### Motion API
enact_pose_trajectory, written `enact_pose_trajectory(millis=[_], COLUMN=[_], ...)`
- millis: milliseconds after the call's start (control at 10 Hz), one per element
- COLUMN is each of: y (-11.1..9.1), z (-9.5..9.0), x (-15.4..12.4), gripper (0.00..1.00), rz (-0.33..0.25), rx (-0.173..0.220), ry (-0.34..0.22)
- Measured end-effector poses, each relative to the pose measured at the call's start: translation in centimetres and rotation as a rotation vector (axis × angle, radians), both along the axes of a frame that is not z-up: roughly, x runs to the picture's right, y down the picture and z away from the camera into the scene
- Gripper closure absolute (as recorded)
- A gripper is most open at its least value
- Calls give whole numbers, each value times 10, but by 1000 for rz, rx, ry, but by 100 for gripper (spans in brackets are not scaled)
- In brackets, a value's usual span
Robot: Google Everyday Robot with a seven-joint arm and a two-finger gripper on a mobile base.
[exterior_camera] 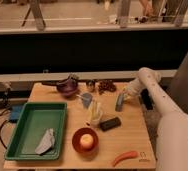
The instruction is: Wipe table surface with sponge
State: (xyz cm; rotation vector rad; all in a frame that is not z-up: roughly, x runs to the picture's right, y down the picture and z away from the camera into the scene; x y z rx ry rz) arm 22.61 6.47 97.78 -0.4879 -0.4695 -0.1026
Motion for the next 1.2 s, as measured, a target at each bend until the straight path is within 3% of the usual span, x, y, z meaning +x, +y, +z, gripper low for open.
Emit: enact_pose_trajectory(millis=[300,600,800,1200], y=[9,19,19,36], z=[-5,-15,-14,-29], x=[-21,-81,-78,-105], gripper=[99,100,100,100], rz=[-60,-137,-131,-208], rx=[-14,-36,-31,-60], ry=[-43,-114,-109,-150])
